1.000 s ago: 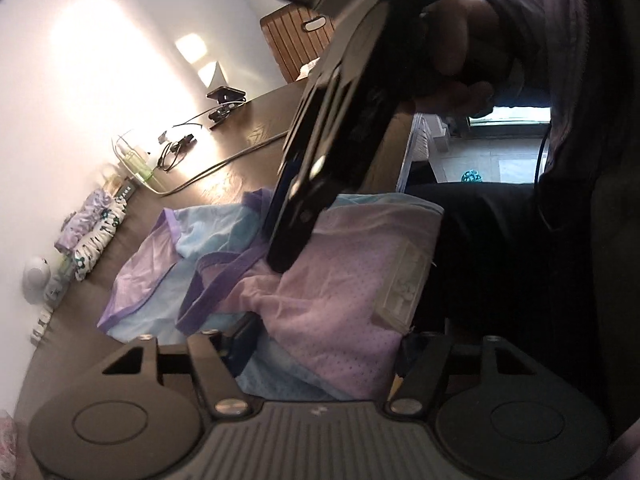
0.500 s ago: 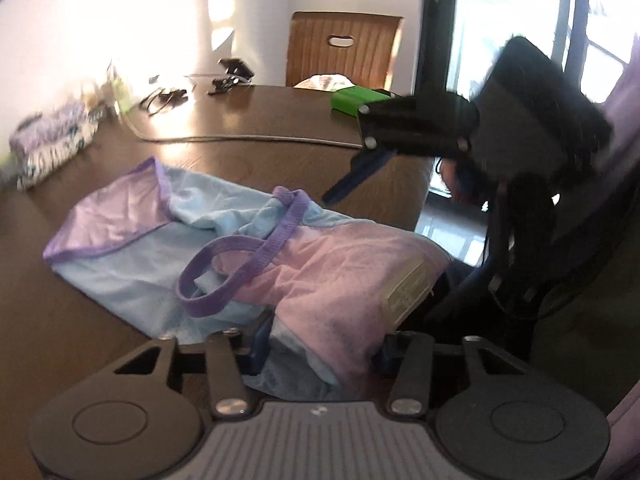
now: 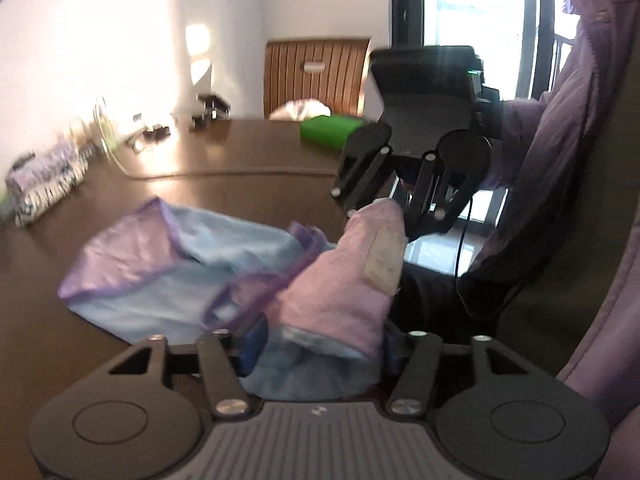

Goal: Fold clothes

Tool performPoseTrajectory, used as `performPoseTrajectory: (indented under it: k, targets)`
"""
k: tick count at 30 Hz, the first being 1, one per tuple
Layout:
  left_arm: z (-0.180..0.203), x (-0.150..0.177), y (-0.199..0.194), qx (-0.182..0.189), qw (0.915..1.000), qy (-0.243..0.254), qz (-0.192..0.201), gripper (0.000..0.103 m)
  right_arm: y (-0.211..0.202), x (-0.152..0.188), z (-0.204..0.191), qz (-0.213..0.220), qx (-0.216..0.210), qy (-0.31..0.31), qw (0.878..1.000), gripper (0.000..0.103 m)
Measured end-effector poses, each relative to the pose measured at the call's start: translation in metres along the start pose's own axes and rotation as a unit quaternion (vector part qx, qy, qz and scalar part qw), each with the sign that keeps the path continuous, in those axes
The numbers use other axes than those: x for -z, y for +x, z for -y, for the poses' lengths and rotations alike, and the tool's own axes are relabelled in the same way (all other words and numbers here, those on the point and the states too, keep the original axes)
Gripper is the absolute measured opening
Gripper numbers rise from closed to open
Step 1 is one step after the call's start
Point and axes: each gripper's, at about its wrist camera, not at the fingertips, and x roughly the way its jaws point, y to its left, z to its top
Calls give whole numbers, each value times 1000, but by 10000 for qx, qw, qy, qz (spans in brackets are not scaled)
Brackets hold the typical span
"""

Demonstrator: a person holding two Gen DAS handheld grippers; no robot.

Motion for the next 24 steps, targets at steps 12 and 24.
performPoseTrajectory:
  k: [12, 24]
  targets:
    - [-104, 23, -7, 1404, 9082, -3674, 1429, 12, -35, 0, 82, 1175, -996, 2625, 9526, 10]
    - [-114, 37, 28, 373, 8776, -4614, 1242, 11, -36, 18, 96, 1556, 1062, 3892, 9017, 58]
